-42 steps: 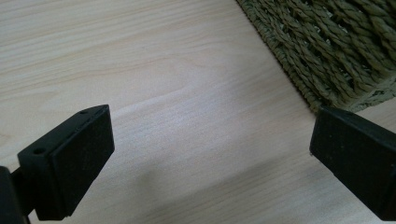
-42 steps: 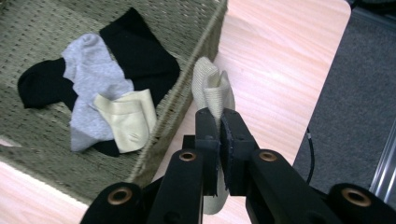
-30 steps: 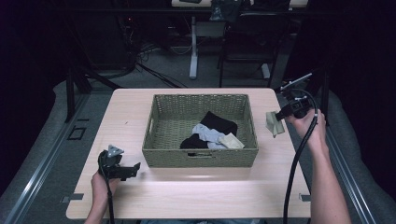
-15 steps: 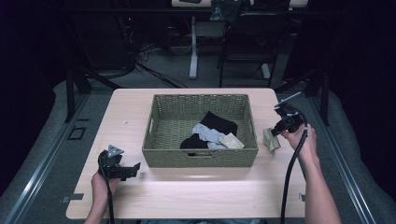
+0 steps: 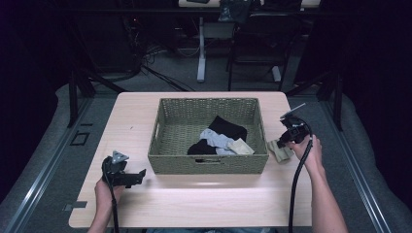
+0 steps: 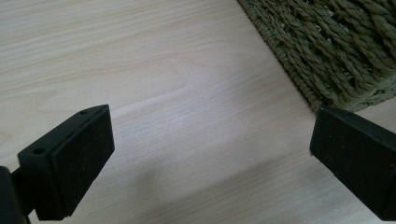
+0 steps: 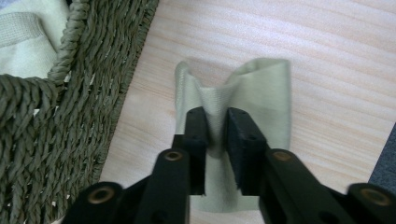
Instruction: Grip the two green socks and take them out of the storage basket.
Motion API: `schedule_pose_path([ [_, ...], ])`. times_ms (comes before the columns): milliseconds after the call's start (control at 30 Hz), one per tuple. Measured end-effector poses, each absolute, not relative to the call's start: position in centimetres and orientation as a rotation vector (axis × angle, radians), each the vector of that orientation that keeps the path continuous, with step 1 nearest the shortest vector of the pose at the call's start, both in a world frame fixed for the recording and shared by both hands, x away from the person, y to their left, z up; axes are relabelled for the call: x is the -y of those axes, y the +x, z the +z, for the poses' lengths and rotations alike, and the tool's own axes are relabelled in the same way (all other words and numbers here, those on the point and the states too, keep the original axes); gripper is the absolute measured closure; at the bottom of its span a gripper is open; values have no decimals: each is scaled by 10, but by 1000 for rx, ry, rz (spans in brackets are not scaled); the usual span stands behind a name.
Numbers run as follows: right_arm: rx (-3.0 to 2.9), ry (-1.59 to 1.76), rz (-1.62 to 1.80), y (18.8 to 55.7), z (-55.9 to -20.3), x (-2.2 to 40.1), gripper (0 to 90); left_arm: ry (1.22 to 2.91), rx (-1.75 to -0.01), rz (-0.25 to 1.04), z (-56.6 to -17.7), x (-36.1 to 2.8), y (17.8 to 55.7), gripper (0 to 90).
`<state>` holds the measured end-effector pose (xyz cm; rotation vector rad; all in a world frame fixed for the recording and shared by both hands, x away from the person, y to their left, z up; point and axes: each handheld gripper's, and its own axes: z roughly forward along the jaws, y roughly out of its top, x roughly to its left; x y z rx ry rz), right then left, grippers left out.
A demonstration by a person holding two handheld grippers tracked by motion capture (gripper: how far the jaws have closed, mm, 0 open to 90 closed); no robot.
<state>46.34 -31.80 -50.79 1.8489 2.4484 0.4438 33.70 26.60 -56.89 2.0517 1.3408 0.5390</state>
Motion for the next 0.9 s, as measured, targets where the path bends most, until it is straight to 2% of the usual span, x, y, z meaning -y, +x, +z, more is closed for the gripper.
schedule_pose_path([
  [133,-2444,1825,448,461,-499,318,601,2052,-1342,538,-569,-266,337,0],
  [400,-2418,1760,510,450,-466,318,374,2055,-1340,541,-569,-266,337,0],
  [667,-2423,1644,586,440,-414,300,242,2052,-1341,541,-569,-265,337,0],
  [900,-2474,1538,611,441,-386,271,157,2056,-1340,540,-569,-266,337,0],
])
